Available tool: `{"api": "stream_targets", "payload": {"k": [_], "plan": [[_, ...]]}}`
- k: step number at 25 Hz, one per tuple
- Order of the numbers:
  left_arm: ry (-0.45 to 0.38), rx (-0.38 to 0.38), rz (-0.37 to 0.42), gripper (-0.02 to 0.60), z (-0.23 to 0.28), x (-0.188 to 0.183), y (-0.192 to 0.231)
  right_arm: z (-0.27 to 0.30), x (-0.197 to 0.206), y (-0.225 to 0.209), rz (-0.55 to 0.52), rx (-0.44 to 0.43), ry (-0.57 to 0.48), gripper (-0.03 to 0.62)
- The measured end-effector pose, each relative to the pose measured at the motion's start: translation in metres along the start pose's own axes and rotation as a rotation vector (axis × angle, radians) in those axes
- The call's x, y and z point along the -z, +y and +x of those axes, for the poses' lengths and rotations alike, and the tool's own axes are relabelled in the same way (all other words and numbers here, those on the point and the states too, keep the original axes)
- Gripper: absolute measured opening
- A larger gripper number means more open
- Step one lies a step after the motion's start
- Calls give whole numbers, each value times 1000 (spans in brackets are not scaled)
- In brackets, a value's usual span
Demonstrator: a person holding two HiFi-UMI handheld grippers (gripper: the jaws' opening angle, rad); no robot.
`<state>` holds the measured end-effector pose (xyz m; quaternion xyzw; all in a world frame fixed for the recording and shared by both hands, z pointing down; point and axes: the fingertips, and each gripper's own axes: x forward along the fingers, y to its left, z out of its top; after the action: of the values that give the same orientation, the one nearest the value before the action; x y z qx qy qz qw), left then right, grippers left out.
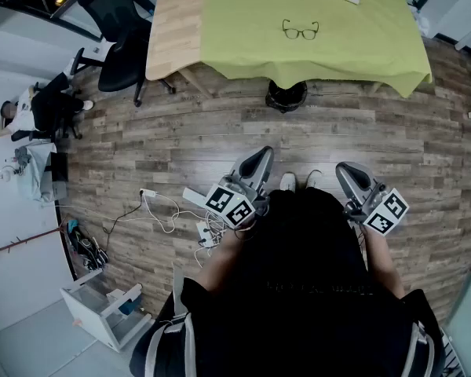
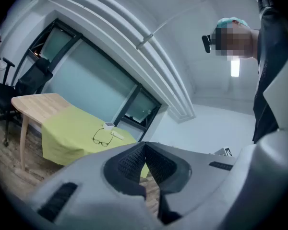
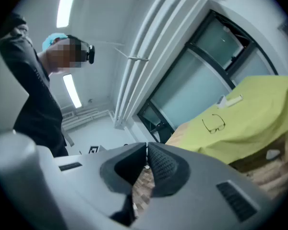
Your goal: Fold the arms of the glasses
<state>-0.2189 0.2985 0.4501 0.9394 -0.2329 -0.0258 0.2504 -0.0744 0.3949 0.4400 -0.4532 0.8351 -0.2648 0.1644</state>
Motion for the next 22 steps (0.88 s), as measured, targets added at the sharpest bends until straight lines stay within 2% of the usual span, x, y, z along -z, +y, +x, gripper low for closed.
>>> {"api": "stream_targets", "payload": {"k": [4,10,14,16,20,22], "plan": [[22,30,110,18,16,-4,-19,4,-23,3,-185,10,5,34],[36,17,196,18,37,-10,-42,-1,-36,3,-368,6,39,32],[40,-12,214,18,42,-10,-50,-3,-39,-13,-343,26,57,32],[33,-22,216,18,44,-13,-53,-5,-45,-15,-297,-19,27,32],[-14,-51,204,18,45,-16,-55,-12,-57,-23,-114,-114,-61,34],[-26,-64,181,18,45,-16,-56,-13,-55,-23,-99,-135,-44,34]]}}
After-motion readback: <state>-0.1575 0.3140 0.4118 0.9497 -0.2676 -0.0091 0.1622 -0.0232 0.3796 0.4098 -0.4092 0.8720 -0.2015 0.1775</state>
